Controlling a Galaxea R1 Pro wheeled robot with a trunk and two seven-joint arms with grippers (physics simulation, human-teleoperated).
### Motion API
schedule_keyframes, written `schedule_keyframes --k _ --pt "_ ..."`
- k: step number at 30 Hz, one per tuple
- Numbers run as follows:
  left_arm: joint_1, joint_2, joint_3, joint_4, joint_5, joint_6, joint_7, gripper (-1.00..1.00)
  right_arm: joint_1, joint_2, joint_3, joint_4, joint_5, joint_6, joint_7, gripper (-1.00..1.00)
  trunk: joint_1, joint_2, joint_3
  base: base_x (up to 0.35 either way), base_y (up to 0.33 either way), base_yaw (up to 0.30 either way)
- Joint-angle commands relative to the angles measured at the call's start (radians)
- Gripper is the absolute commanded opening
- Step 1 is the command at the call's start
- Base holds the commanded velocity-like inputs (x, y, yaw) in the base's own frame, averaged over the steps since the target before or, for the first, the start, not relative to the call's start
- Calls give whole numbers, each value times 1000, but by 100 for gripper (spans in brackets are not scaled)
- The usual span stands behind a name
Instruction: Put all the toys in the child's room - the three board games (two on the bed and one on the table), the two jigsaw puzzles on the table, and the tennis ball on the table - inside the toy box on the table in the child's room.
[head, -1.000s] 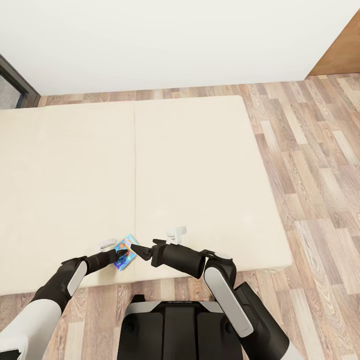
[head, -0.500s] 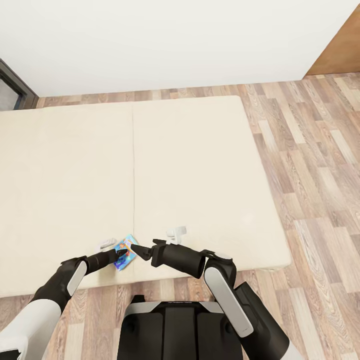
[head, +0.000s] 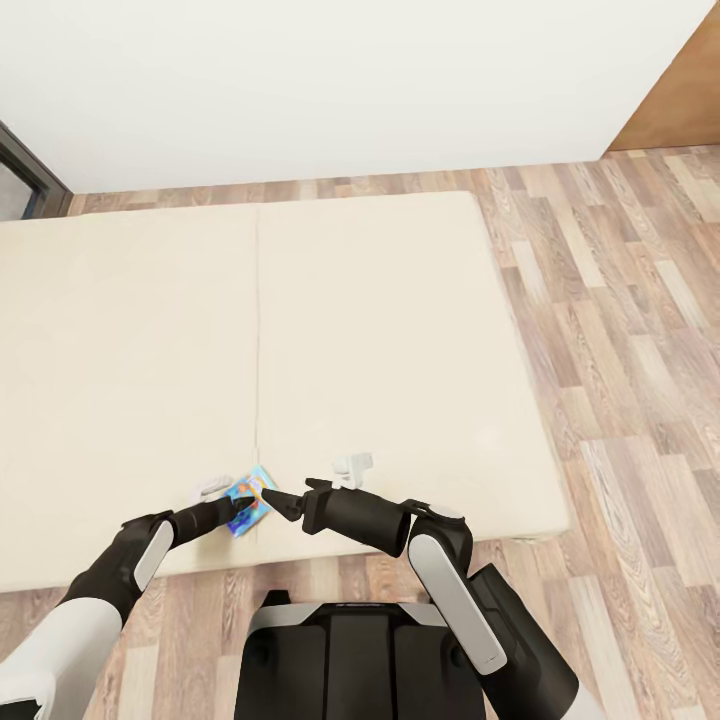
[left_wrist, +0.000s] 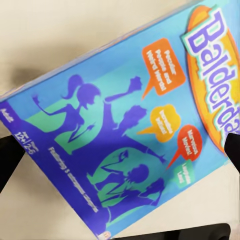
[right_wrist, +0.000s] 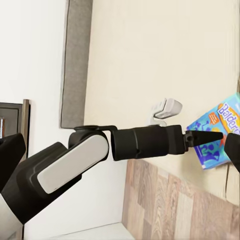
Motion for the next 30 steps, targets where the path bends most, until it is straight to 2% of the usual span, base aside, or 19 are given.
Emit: schedule_keyframes --k 1,12,30 --pt "0 0 3 -1 6 9 -2 100 0 1 -1 0 1 4 3 100 1 -2 -1 0 -148 0" --pt "0 0 3 -3 6 9 -2 100 0 0 0 0 2 4 3 100 1 -2 -1 0 -44 0" --pt "-1 -1 3 -3 6 9 -2 100 0 1 0 0 2 4 3 100 1 -2 -1 0 -121 0"
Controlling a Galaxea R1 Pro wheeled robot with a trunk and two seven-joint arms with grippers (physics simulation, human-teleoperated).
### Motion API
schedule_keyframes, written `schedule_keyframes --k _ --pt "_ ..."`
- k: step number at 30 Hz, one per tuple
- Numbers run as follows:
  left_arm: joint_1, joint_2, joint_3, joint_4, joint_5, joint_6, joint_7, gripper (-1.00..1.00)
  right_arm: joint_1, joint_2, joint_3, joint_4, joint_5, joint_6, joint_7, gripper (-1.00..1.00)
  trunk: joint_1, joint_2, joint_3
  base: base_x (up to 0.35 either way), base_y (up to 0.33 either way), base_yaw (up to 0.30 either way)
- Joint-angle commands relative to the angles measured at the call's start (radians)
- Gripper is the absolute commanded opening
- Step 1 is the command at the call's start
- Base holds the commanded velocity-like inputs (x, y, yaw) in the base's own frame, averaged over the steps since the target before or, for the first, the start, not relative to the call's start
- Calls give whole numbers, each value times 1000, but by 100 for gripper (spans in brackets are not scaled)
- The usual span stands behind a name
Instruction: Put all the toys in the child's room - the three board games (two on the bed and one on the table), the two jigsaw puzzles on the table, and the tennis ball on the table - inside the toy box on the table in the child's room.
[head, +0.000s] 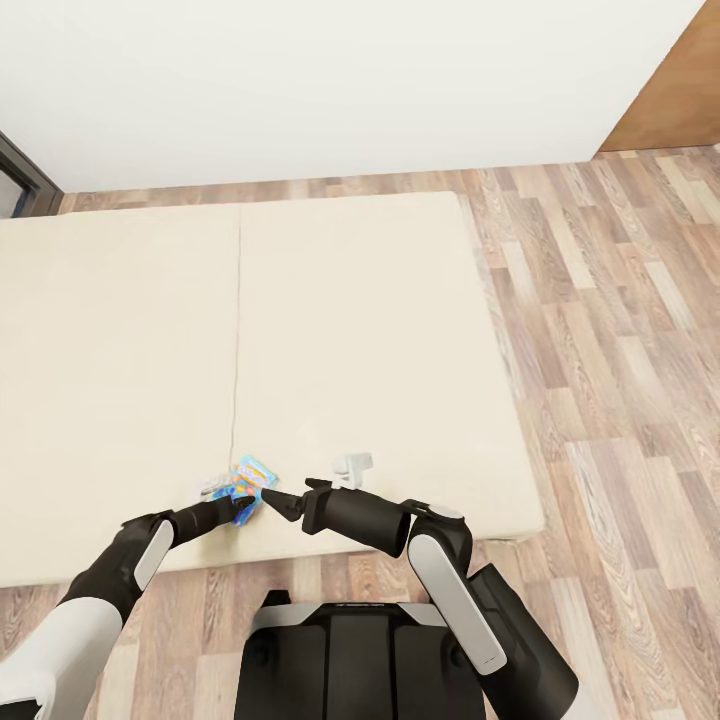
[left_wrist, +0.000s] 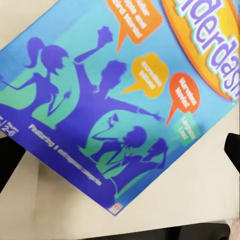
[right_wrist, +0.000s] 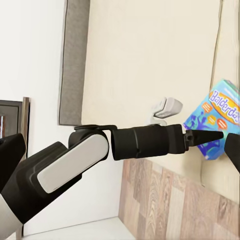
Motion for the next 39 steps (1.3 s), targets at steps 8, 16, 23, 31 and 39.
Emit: schedule_keyframes --k 8,16,23,31,39 --pt "0 1 3 -1 6 9 -2 100 0 0 -1 0 1 4 3 100 1 -1 -1 0 -46 0" --pt "1 3 4 -3 6 11 -2 100 0 0 -1 0 1 4 3 100 1 -1 -1 0 -4 0" --pt "1 5 4 -32 5 18 1 100 0 0 -1 0 1 4 3 100 1 -1 -1 0 0 0" --pt "1 16 8 -56 3 28 5 100 0 0 -2 -1 1 4 3 100 1 -1 -1 0 0 0" --pt "1 27 12 -57 3 30 7 100 0 1 -1 -1 1 4 3 100 1 -1 -1 0 0 0"
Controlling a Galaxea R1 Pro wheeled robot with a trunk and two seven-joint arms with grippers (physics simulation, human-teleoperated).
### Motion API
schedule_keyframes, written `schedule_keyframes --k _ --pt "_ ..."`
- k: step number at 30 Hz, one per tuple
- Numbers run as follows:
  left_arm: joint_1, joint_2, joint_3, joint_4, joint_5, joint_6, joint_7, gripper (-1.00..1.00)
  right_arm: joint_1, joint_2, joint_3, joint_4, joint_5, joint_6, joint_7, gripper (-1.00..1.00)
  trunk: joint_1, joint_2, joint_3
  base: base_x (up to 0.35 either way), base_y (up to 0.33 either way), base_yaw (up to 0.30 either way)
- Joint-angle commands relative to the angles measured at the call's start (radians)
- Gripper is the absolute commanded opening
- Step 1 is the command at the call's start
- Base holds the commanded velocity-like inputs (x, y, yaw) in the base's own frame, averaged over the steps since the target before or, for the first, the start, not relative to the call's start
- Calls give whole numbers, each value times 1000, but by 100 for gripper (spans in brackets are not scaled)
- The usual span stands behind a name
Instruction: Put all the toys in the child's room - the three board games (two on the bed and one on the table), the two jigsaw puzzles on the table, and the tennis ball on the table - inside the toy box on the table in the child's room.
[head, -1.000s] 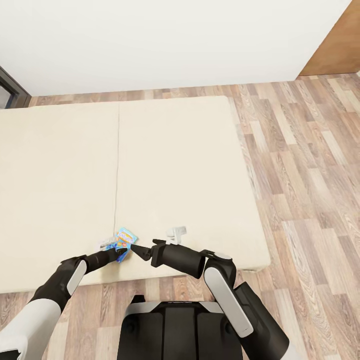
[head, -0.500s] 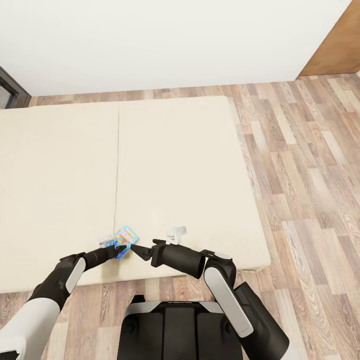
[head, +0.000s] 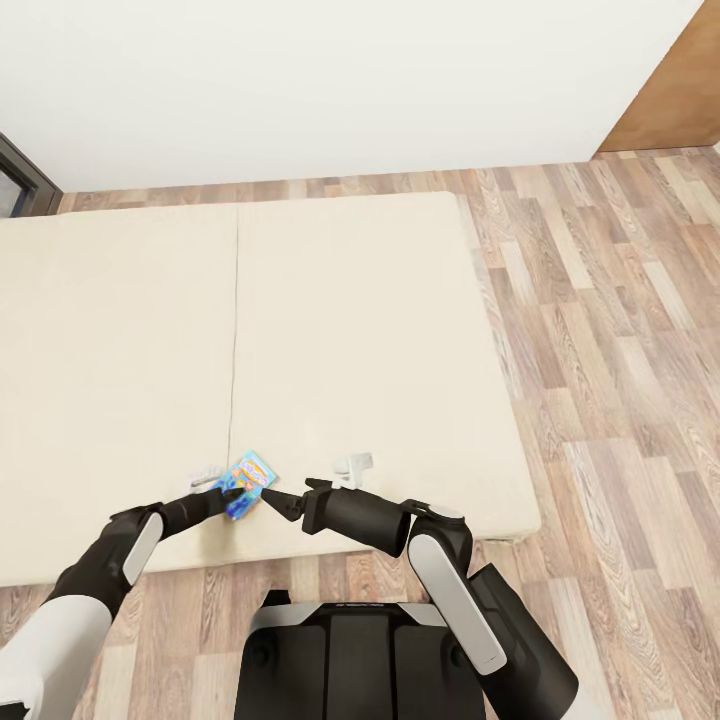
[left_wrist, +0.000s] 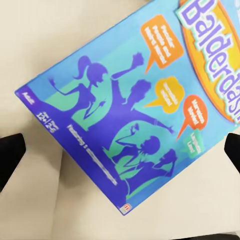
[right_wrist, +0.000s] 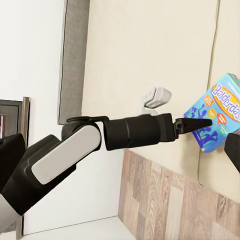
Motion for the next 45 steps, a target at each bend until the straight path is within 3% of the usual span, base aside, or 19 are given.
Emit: schedule_keyframes --k 1,28,45 --pt "0 4 3 -1 6 9 -2 100 0 1 -1 0 1 5 3 100 1 -2 -1 0 0 0" --pt "-1 35 11 -13 6 7 2 100 0 1 0 0 1 5 3 100 1 -2 -1 0 0 0" --pt "-2 37 11 -44 1 1 7 100 0 1 0 0 1 3 3 100 1 -2 -1 0 0 0"
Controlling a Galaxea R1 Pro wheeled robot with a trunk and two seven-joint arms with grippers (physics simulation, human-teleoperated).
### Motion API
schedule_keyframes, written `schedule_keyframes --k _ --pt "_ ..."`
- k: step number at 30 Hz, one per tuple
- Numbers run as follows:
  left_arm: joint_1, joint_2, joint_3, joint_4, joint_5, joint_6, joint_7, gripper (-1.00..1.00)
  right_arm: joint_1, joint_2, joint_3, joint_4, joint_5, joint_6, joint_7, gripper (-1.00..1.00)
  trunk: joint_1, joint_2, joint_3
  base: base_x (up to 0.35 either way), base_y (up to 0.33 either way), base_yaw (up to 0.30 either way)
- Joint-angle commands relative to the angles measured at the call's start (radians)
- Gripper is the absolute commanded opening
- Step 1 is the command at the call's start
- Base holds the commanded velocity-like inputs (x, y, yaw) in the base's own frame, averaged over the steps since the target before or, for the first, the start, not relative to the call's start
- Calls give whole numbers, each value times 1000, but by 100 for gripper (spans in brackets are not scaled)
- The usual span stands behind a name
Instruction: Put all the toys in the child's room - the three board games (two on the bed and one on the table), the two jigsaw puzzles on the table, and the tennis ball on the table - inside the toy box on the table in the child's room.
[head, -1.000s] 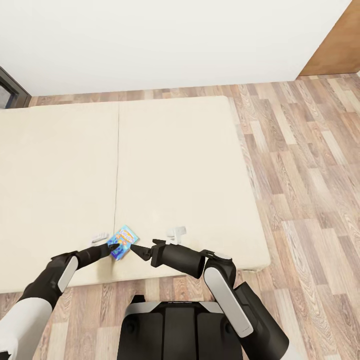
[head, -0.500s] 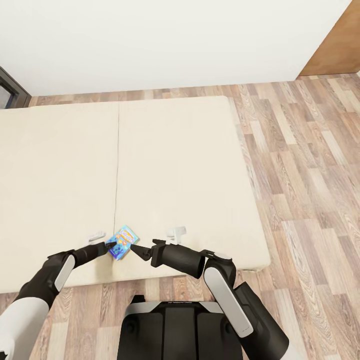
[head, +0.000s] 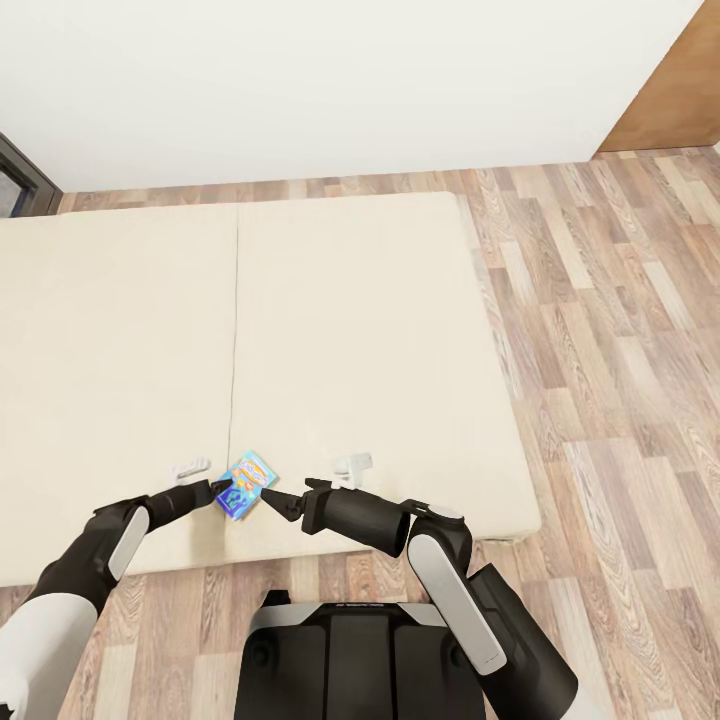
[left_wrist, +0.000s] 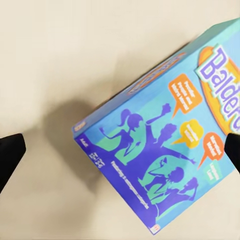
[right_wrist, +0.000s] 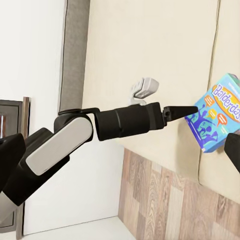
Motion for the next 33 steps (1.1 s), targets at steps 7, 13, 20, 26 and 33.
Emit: schedule_keyframes --k 7,13,20,26,33 --pt "-3 -5 2 -2 4 3 -1 100 0 0 0 0 1 5 3 100 1 -2 -1 0 0 0" --pt "-5 -7 1 -2 2 0 7 100 0 0 -1 0 1 4 3 100 1 -2 -1 0 0 0" --pt "-7 -9 1 -3 2 -2 32 100 0 0 -1 0 1 4 3 100 1 -2 -2 0 0 0" --pt "-8 -9 1 -4 2 -2 44 100 0 0 -1 0 1 4 3 100 1 -2 -5 0 0 0" --pt "-20 -9 1 -6 2 -2 48 100 0 0 -1 0 1 4 3 100 1 -2 -12 0 0 0"
